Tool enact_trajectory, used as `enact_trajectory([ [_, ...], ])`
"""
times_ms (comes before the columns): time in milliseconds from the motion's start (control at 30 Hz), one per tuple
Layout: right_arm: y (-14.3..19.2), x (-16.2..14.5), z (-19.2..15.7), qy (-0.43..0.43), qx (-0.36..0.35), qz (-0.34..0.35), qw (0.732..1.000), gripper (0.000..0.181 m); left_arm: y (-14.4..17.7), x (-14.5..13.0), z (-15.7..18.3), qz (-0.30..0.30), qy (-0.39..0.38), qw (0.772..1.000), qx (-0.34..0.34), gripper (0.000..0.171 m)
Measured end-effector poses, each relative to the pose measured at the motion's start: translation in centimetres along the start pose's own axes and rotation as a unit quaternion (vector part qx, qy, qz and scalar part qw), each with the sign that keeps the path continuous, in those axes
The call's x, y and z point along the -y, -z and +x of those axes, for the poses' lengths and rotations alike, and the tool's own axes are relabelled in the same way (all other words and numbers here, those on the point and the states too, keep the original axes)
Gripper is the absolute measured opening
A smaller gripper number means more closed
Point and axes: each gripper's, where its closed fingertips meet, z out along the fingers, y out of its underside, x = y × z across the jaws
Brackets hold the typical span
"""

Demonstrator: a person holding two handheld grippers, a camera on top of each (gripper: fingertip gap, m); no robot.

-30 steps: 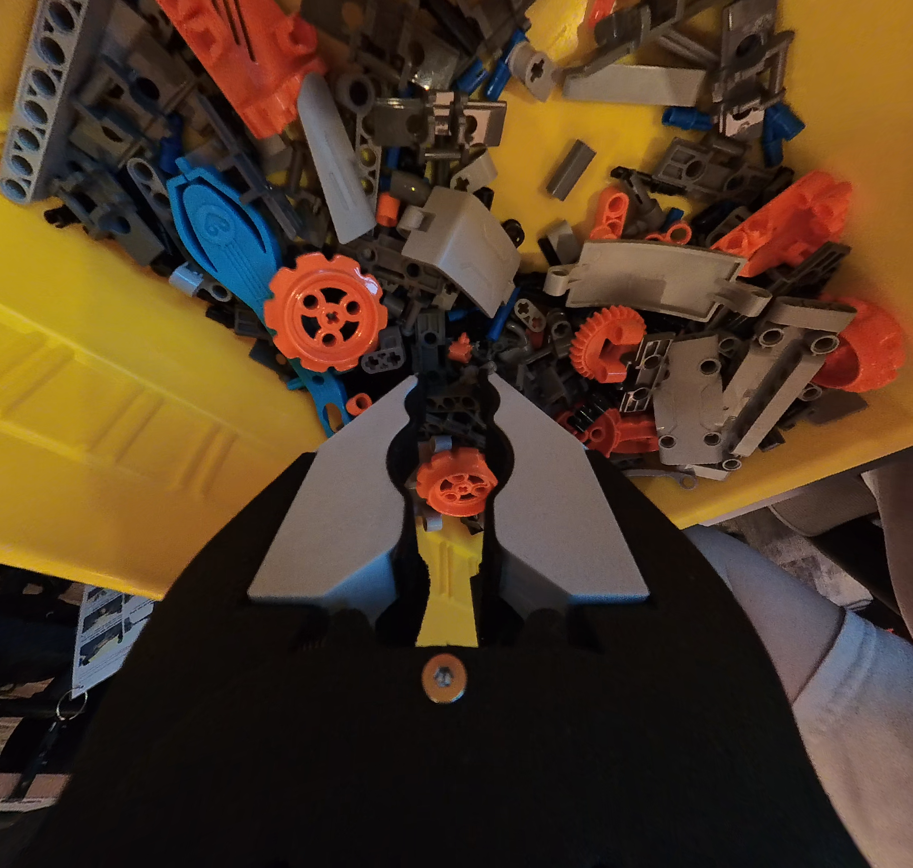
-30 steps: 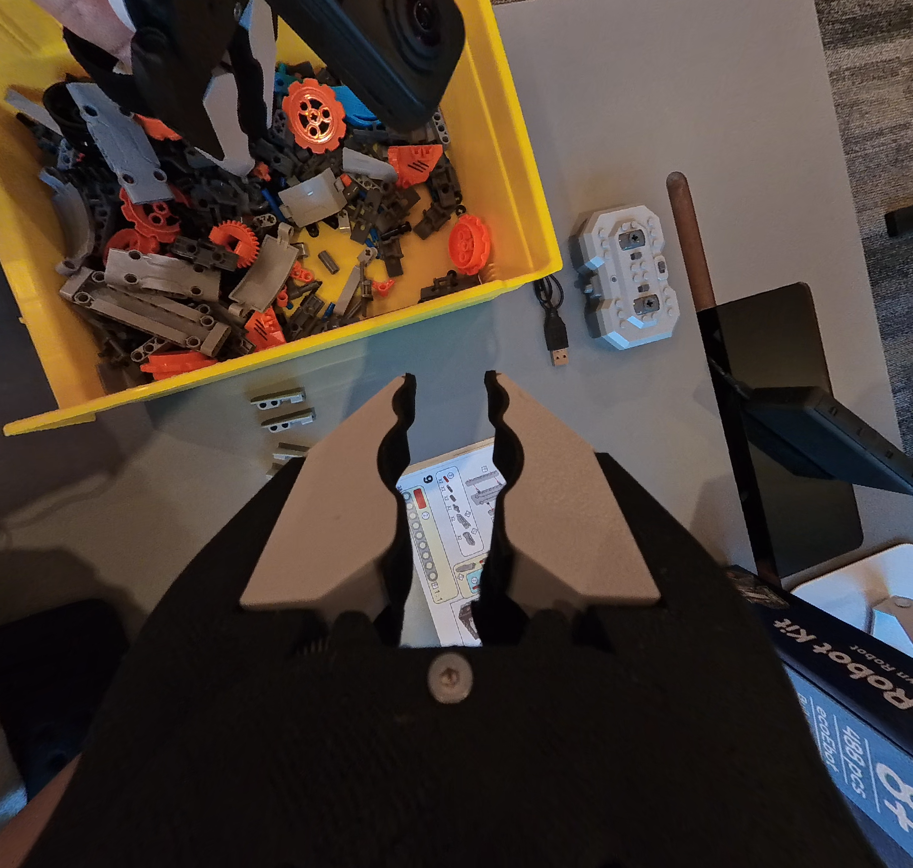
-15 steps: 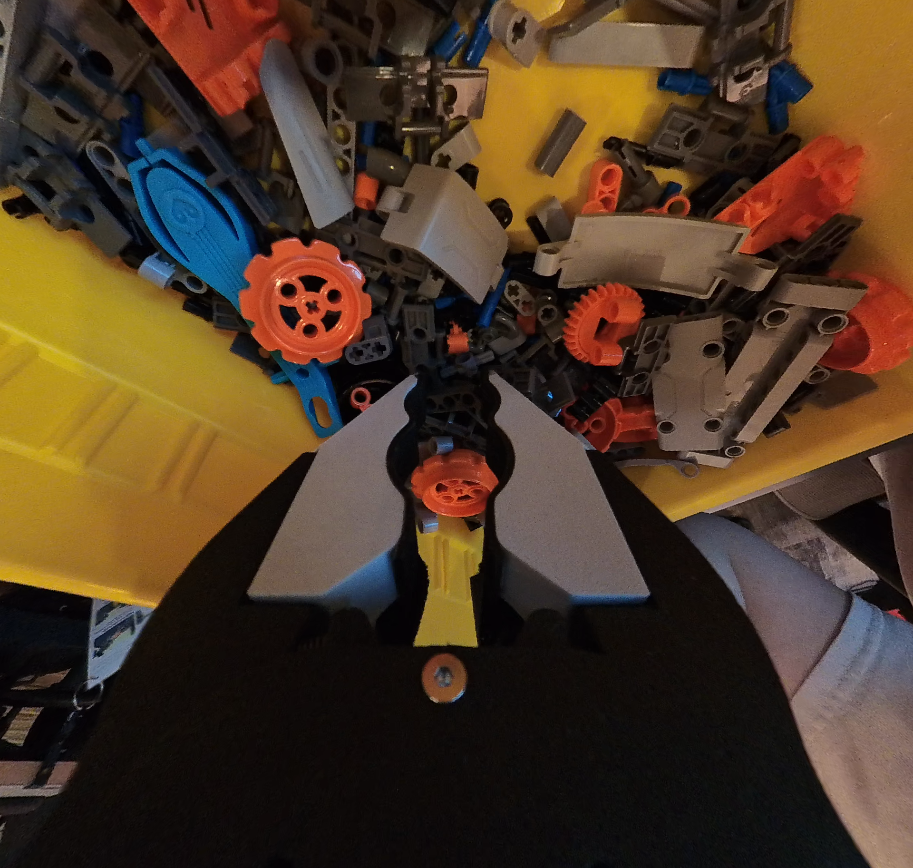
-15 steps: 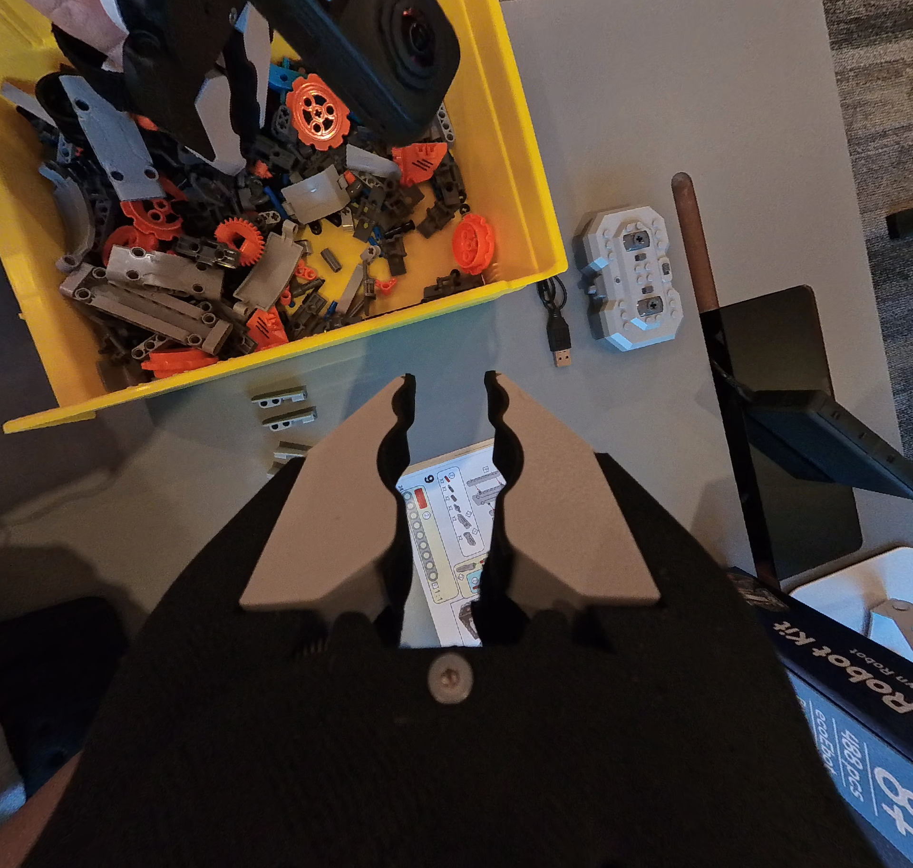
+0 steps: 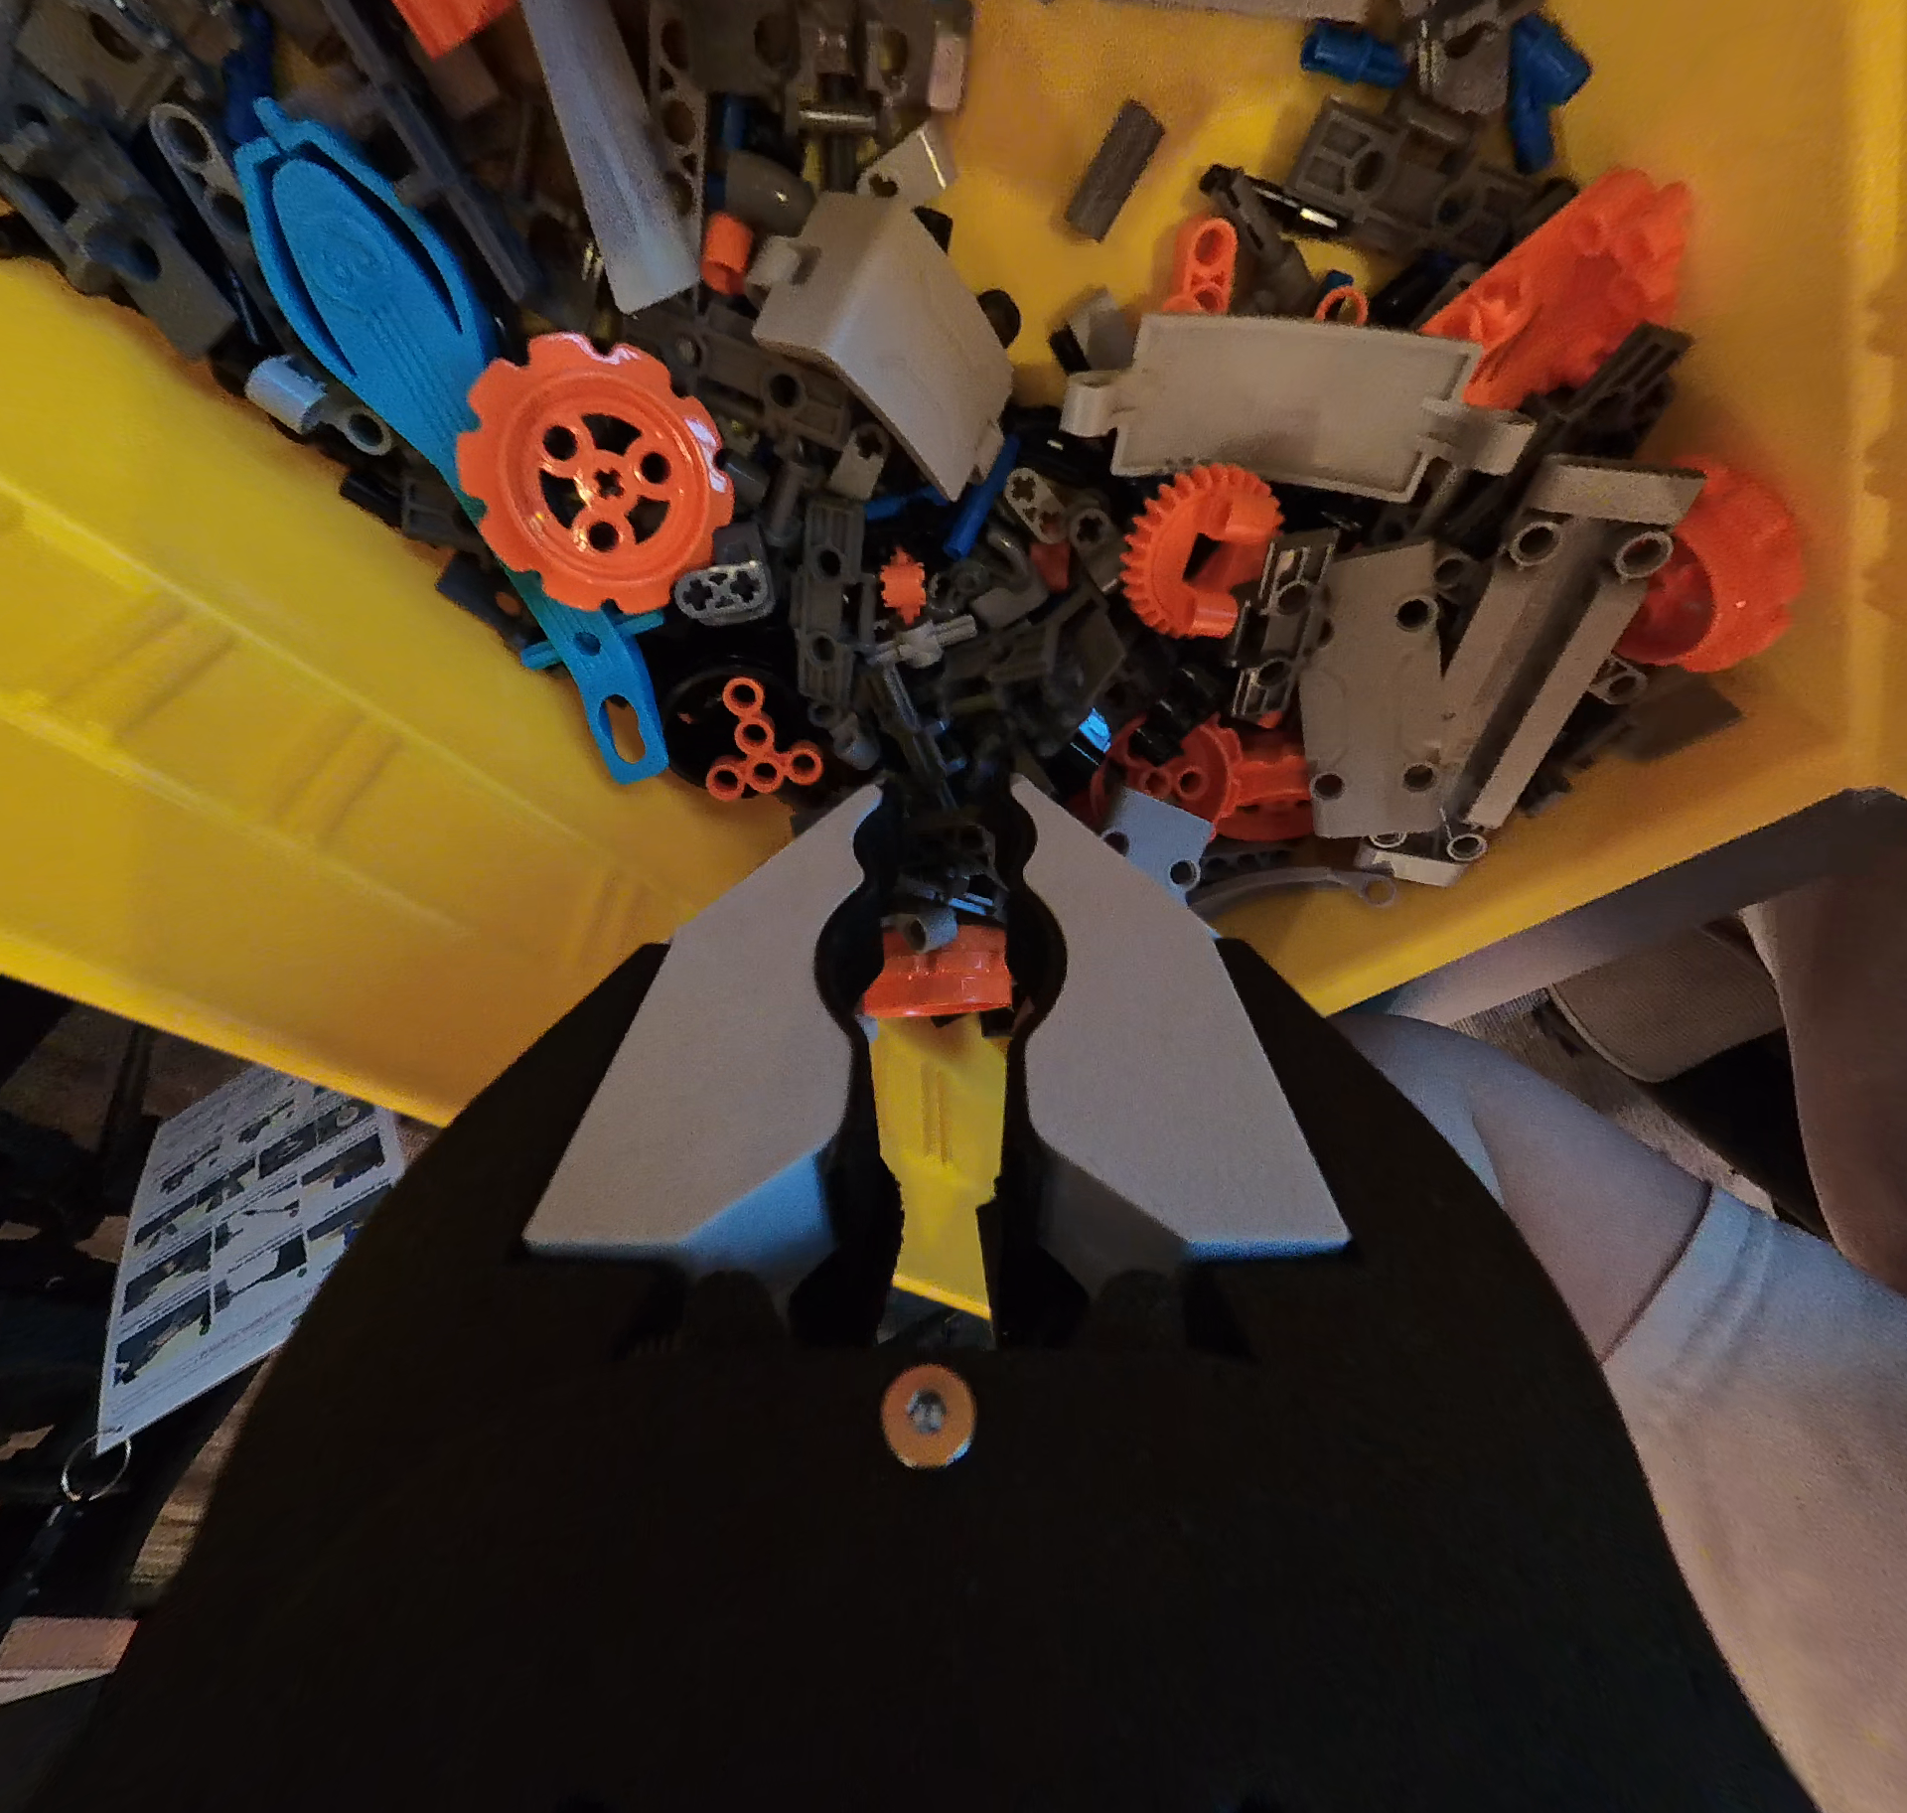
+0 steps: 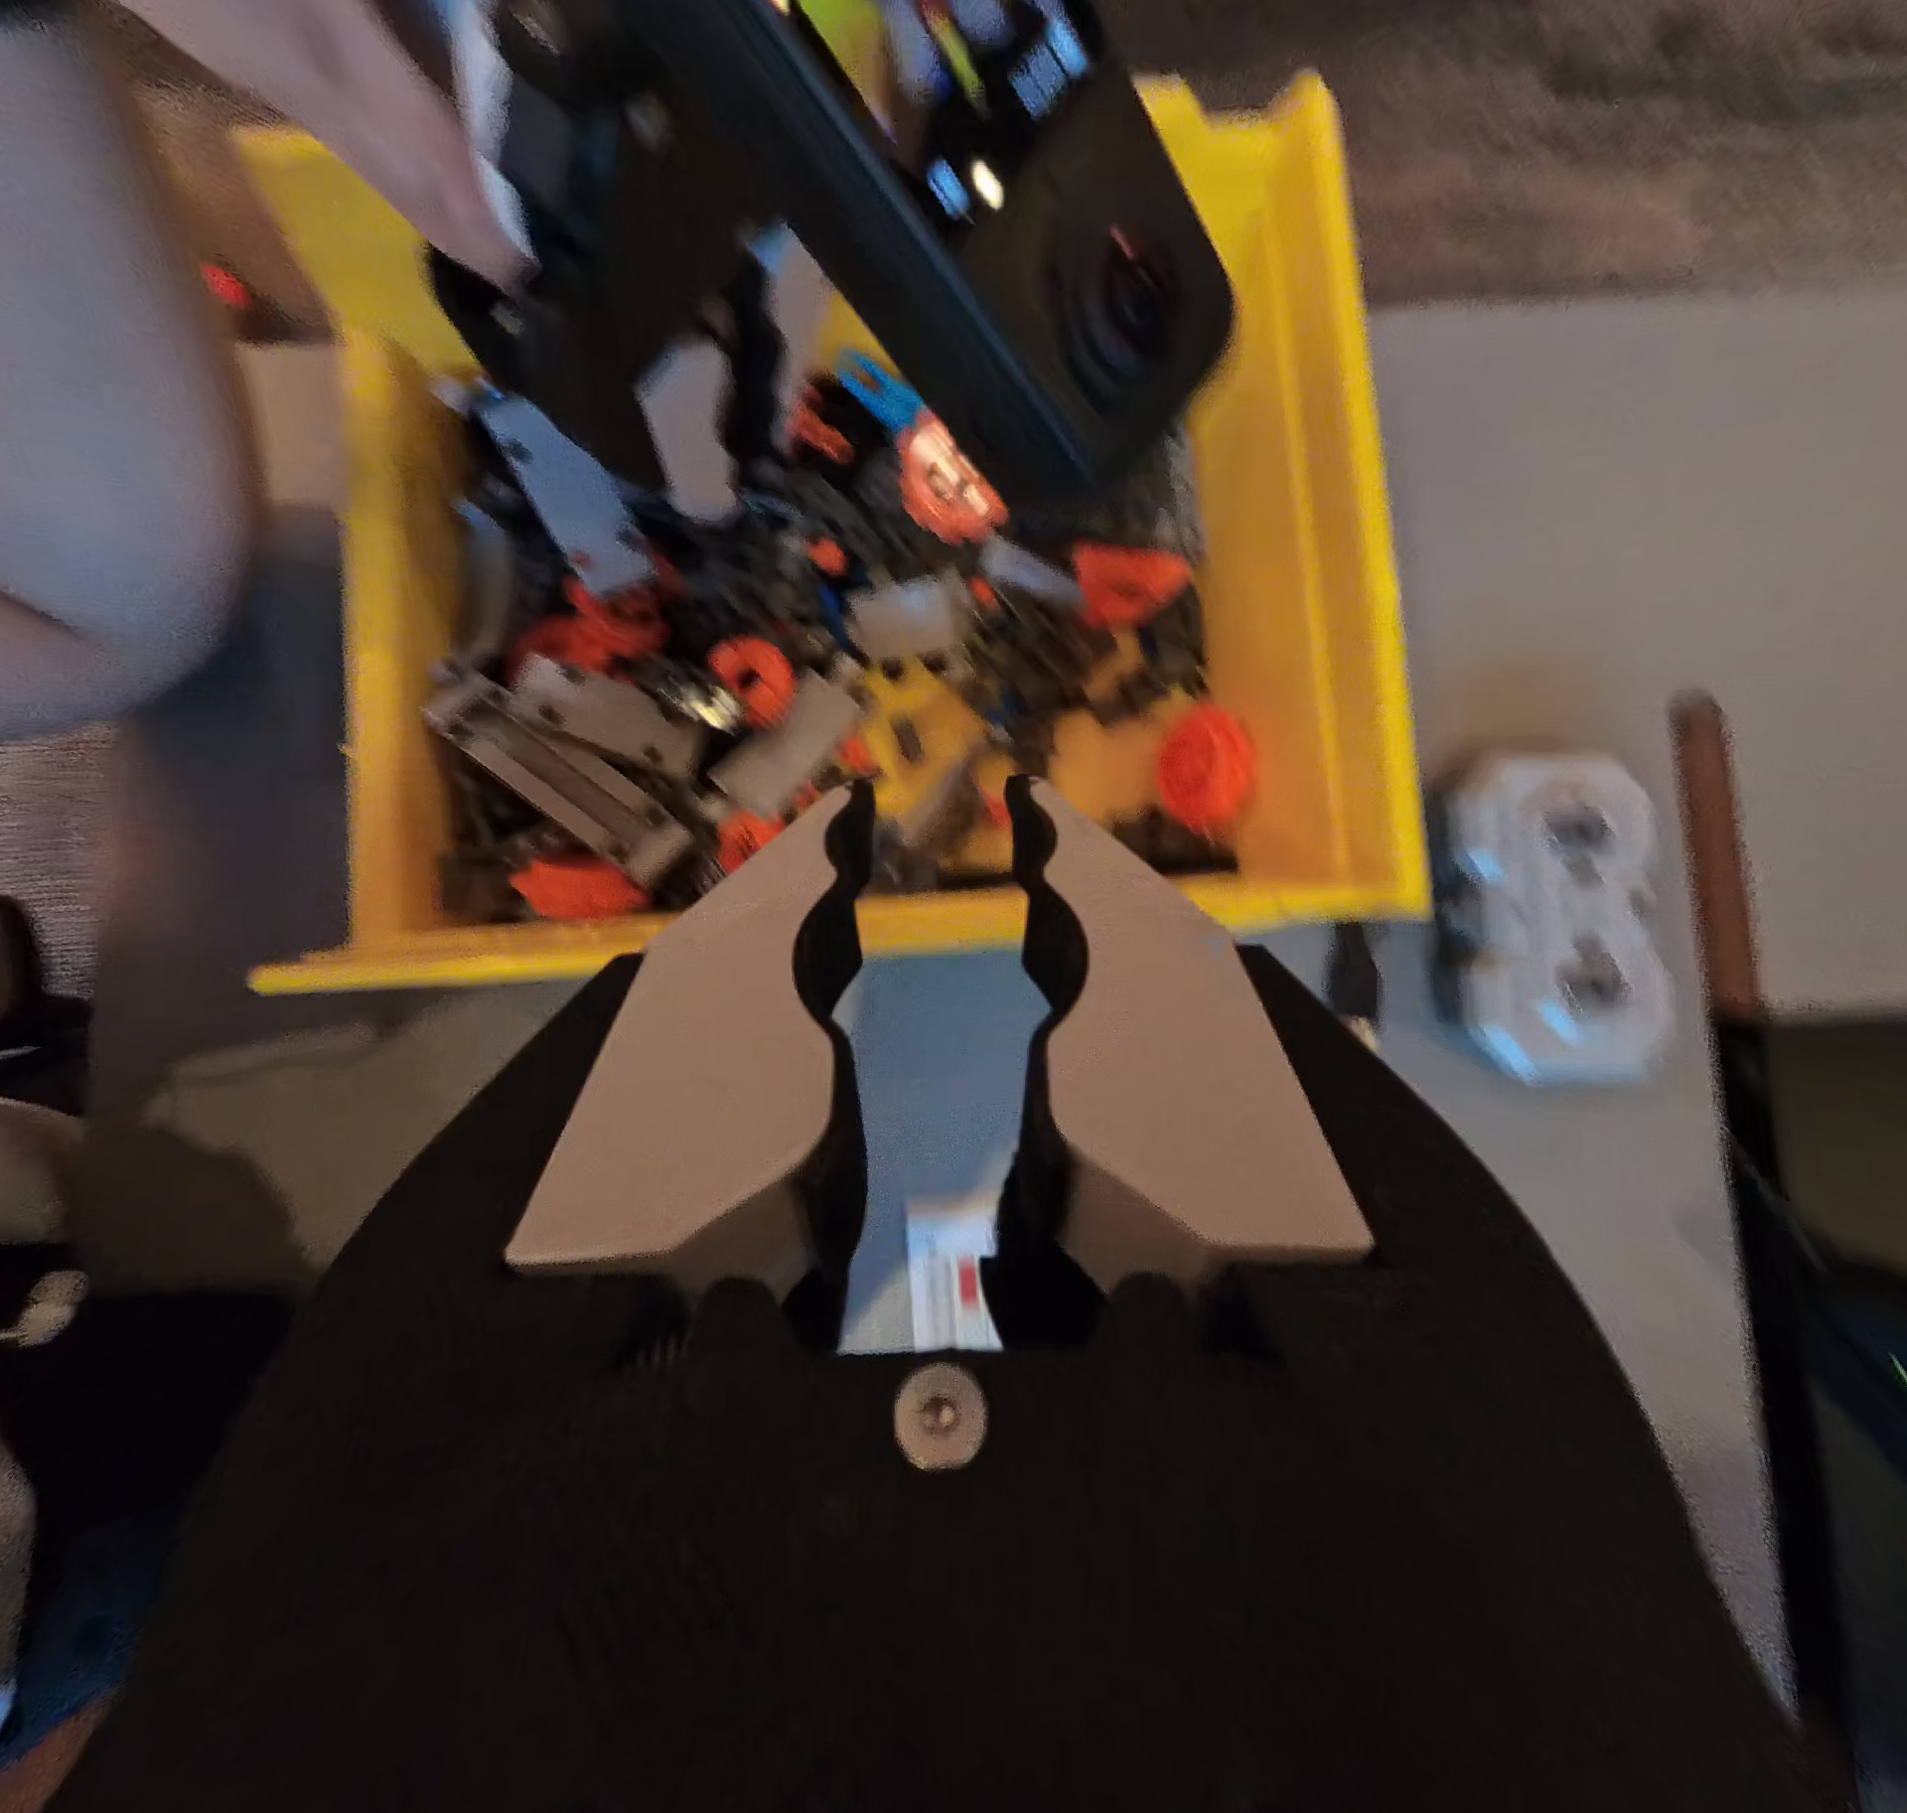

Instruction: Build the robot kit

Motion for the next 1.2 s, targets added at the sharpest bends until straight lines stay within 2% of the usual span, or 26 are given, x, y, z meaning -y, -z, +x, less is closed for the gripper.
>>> enact_trajectory([
  [67,-1.7,2.2,-2.1,0.003,0.076,0.052,0.996,0.021,0.2,-0.1,0.2,0.008,-0.009,1.0,-0.005,0.013],
  [133,-3.4,2.9,-3.3,-0.013,0.123,0.06,0.991,0.016,0.3,-0.1,0.3,0.017,-0.011,1.0,-0.014,0.012],
  [233,-6.3,2.5,-3.9,0.015,0.138,0.034,0.99,0.011,0.5,-0.4,0.5,0.029,-0.017,0.999,-0.025,0.009],
  [267,-7.1,2.6,-4.1,0.014,0.146,0.026,0.989,0.011,0.6,-0.6,0.4,0.031,-0.022,0.999,-0.022,0.003],
  [333,-8.1,3.0,-4.8,-0.017,0.184,0.008,0.983,0.012,0.6,-1.1,0.4,0.038,-0.022,0.999,-0.028,0.0],
  [467,-9.2,3.6,-4.6,-0.077,0.225,-0.019,0.971,0.016,0.9,-1.6,0.8,0.059,-0.023,0.997,-0.053,0.0],
  [533,-9.6,3.6,-4.8,-0.093,0.24,-0.031,0.966,0.012,1.1,-1.8,0.9,0.07,-0.021,0.995,-0.063,0.0],
  [633,-10.2,3.4,-4.4,-0.098,0.214,-0.037,0.971,0.013,1.4,-2.1,0.1,0.085,-0.008,0.995,-0.058,0.001],
  [733,-11.0,2.5,-3.2,-0.037,0.151,-0.042,0.987,0.014,1.9,-2.6,-0.5,0.108,0.01,0.992,-0.058,0.001],
  [933,-10.5,3.4,-4.3,0.064,0.15,-0.02,0.986,0.012,3.8,-3.3,-1.3,0.17,0.044,0.983,-0.056,0.004],
  [1067,-11.0,4.1,-5.1,0.155,0.154,-0.028,0.975,0.007,7.0,-3.7,-3.3,0.259,0.106,0.96,-0.024,0.007],
  [1200,-13.2,3.3,-4.6,0.216,0.14,-0.086,0.963,0.006,13.1,-3.1,-4.6,0.404,0.164,0.9,-0.006,0.007],
])
